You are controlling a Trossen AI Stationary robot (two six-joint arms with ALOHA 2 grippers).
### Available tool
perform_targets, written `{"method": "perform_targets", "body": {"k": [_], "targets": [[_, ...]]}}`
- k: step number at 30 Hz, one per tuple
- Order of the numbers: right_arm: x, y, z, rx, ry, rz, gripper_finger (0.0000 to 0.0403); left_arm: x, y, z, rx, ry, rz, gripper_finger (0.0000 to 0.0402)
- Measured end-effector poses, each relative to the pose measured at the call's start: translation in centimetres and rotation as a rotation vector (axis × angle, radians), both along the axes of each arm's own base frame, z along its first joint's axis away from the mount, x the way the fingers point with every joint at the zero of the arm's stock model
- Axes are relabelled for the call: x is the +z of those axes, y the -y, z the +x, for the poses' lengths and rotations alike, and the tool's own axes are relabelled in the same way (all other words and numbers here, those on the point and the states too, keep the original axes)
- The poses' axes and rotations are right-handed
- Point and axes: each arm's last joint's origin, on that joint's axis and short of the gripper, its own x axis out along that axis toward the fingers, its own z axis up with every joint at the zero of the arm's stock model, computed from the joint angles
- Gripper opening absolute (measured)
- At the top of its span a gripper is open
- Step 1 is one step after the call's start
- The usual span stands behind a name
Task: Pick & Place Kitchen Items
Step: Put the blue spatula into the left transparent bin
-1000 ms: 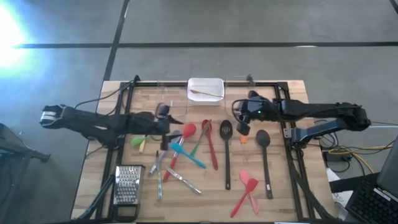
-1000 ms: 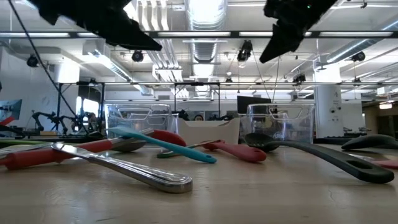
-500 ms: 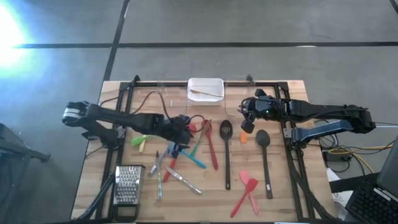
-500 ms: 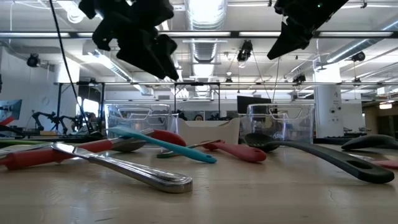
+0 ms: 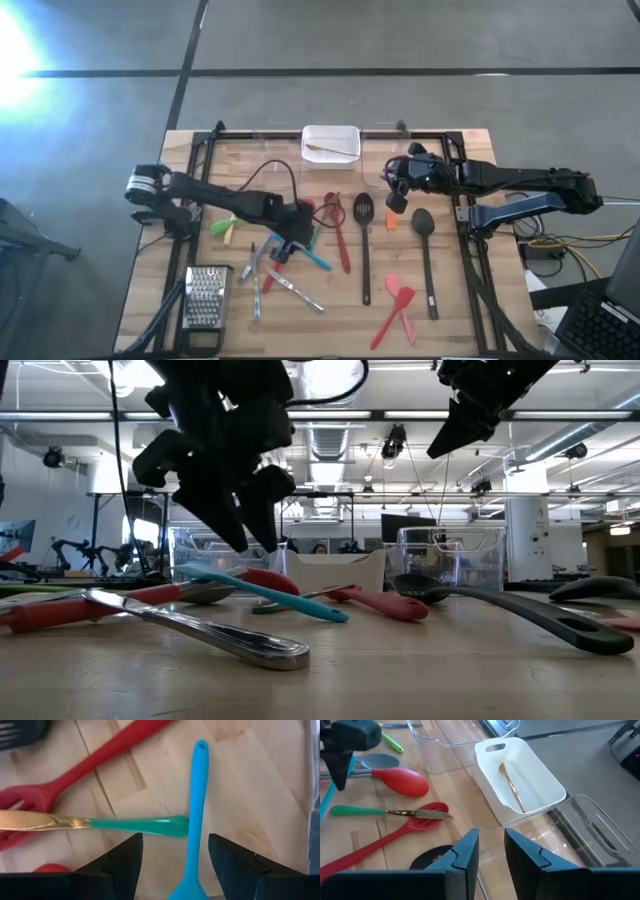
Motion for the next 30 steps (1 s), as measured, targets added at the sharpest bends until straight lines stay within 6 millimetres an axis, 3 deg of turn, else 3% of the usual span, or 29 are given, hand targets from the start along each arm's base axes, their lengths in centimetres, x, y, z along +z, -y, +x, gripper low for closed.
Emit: {"method": "perform_targets", "body": {"k": [15, 19, 27, 30], "targets": [[0.0, 0.0, 0.0, 0.01, -0.007, -0.011, 0.0069, -4.2, 0.1, 0.7, 0.003, -0.161, 0.009, 0.0221], [0.0, 0.0, 0.0, 0.015, -0.011, -0.018, 0.0069, -4.3, 0.2, 0.8, -0.001, -0.162, 0.01, 0.0179], [0.0, 0.1, 0.0, 0.01, -0.011, -0.018, 0.0077, -2.8, 0.3, 1.5, -0.008, -0.113, 0.01, 0.0033], [0.0, 0.1, 0.0, 0.01, -0.011, -0.017, 0.0074, -2.1, 0.4, 1.9, -0.011, -0.11, 0.012, 0.0034]]}}
